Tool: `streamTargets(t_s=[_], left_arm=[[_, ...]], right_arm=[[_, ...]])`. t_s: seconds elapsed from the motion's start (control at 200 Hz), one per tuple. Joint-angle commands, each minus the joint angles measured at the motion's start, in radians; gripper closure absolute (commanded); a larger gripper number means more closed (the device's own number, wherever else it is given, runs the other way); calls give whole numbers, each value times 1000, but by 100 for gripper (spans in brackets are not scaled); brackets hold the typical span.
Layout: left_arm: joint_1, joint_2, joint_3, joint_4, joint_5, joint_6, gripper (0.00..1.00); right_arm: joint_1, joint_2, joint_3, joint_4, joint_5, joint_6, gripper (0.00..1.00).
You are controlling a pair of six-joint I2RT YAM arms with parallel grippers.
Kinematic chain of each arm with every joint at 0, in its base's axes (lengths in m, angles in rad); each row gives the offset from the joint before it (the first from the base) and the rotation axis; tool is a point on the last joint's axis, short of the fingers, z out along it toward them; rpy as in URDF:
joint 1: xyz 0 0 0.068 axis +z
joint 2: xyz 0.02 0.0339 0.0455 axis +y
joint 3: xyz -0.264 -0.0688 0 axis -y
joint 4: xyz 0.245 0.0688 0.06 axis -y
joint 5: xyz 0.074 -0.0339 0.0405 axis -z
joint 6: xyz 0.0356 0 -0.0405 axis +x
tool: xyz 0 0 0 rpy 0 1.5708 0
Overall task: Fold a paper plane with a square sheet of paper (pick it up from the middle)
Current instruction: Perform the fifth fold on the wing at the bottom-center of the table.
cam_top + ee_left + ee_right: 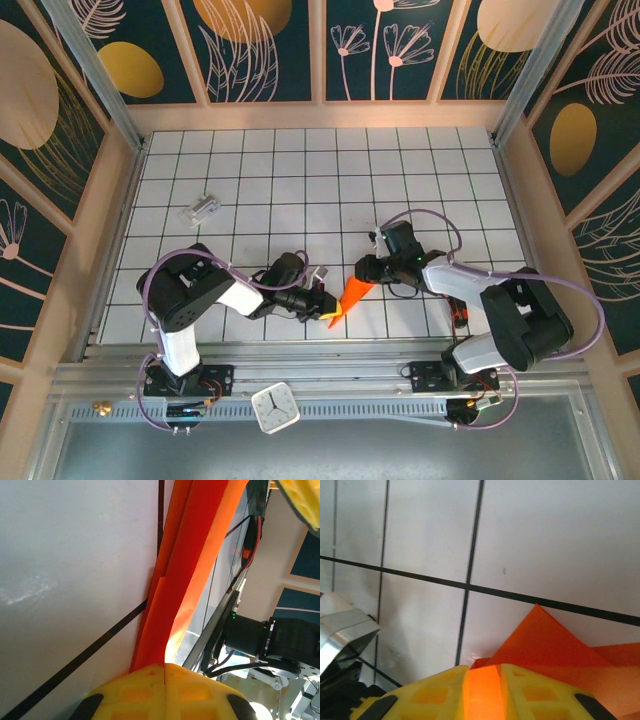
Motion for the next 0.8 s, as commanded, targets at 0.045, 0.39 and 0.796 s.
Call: streamTargets(t_s=[0.045, 0.39, 0.796], left_arm=[[8, 12, -1, 7, 3, -28, 100], [10, -32, 18, -102, -39, 55, 96], [3, -253, 64, -448, -238, 348, 65]], right_arm=[[4, 16, -33, -38, 55, 2, 76], [-9, 31, -71, -40, 82, 7, 79], [-10, 32, -82, -35, 73, 7, 79]])
